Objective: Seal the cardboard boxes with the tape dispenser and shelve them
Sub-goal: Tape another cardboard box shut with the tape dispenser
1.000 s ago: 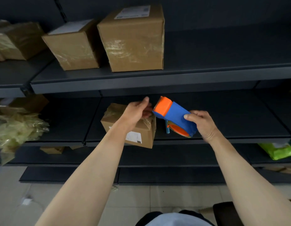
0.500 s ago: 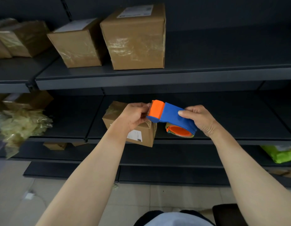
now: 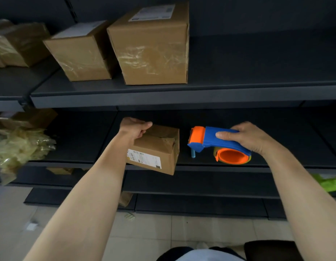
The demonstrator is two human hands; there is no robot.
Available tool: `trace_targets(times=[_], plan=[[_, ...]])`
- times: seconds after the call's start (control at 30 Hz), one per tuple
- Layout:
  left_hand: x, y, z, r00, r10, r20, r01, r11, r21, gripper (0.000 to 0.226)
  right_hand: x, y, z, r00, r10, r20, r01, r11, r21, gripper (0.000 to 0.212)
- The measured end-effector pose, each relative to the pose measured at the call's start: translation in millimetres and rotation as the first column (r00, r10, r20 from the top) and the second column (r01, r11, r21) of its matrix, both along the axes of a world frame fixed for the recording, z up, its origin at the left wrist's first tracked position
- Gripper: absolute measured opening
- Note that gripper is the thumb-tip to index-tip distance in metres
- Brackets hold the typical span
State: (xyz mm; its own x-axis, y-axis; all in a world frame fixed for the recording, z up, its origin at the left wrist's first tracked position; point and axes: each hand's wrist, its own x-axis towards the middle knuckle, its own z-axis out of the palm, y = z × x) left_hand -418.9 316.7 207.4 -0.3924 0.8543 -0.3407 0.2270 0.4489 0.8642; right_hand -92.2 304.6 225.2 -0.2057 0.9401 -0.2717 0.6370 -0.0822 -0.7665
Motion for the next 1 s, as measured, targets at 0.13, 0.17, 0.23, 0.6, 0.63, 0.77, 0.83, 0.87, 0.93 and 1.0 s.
trace_targets(times=[0.13, 0.17, 0.23, 0.6, 0.63, 0.77, 0.83, 0.87, 0.93, 1.0], plan=[[-4, 6, -10, 0.995, 0.020, -0.097, -0.019, 1.000, 0.012, 0.020, -6, 4, 6, 0.997, 0.044, 0.059, -0.045, 0.999, 0.015, 0.072], [-6, 7, -11, 0.993, 0.018, -0.121, -0.016, 1.000, 0.015, 0.019, -8, 6, 8, 0.996, 0.050, 0.075, -0.052, 0.998, 0.024, 0.074], [-7, 11, -13, 0.979, -0.005, -0.203, 0.007, 1.000, 0.009, 0.018, -11, 9, 9, 0.990, 0.062, 0.129, -0.067, 0.997, 0.033, 0.075], [5, 5, -29, 0.861, -0.126, -0.493, 0.137, 0.990, -0.014, 0.018, -21, 14, -31, 0.968, 0.088, 0.236, -0.066, 0.993, -0.098, 0.071], [7, 4, -29, 0.843, -0.125, -0.523, 0.147, 0.989, 0.000, 0.018, -22, 14, -34, 0.971, 0.087, 0.224, -0.064, 0.992, -0.108, 0.074], [9, -1, -32, 0.818, -0.098, -0.567, 0.155, 0.986, 0.053, 0.016, -25, 13, -45, 0.976, 0.081, 0.203, -0.056, 0.991, -0.124, 0.071], [10, -3, -31, 0.823, -0.071, -0.564, 0.135, 0.988, 0.072, 0.022, -27, 13, -45, 0.977, 0.077, 0.199, -0.053, 0.991, -0.123, 0.067], [11, -4, -31, 0.827, -0.053, -0.560, 0.117, 0.990, 0.078, 0.030, -27, 12, -45, 0.977, 0.077, 0.199, -0.053, 0.991, -0.124, 0.065], [11, -4, -32, 0.844, -0.002, -0.537, 0.064, 0.993, 0.097, 0.045, -27, 11, -44, 0.976, 0.074, 0.203, -0.050, 0.991, -0.122, 0.061], [11, -7, -31, 0.844, 0.044, -0.534, 0.030, 0.991, 0.129, 0.031, -28, 11, -43, 0.976, 0.070, 0.206, -0.047, 0.992, -0.117, 0.060]])
